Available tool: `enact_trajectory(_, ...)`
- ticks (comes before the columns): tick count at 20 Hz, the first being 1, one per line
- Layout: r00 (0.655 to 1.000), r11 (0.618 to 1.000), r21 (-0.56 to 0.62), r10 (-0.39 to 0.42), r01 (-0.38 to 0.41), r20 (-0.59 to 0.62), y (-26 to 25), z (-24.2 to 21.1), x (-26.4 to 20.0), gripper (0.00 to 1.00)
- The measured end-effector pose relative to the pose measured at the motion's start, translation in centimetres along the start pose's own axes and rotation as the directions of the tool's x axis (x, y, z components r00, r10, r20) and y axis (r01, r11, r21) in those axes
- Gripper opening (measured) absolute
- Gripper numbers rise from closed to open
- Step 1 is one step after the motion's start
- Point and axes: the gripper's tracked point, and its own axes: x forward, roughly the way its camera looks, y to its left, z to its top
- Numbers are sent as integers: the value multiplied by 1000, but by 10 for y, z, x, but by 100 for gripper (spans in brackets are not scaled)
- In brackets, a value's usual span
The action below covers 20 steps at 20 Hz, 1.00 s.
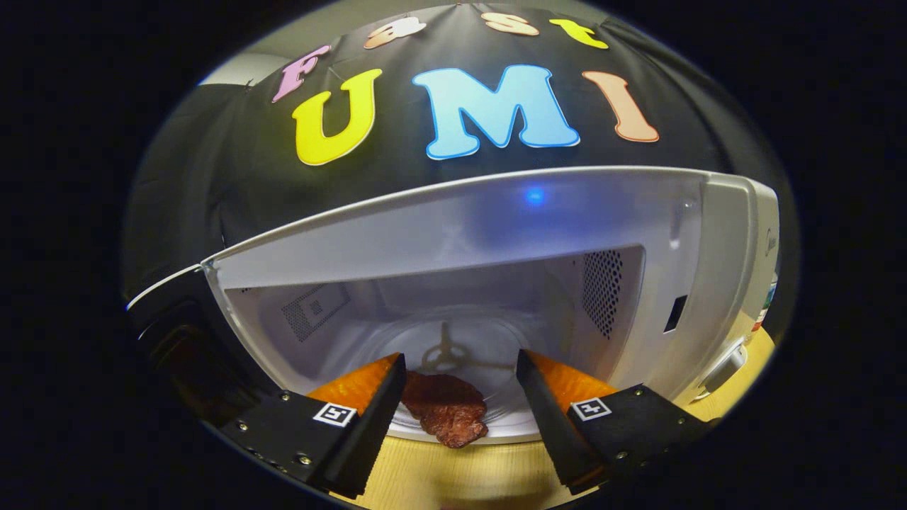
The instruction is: Open the microwave, put the food inside, and close the microwave door.
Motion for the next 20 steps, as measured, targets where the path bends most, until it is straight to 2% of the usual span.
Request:
enact_trajectory(4, 1000, 999, -12, 31, -31, 3, 11, 10, -35, 95)
enact_trajectory(12, 983, 987, -90, 140, -130, 117, 61, 56, -154, 95)
enact_trajectory(20, 953, 957, -122, 277, -262, 124, 134, 55, -253, 94)
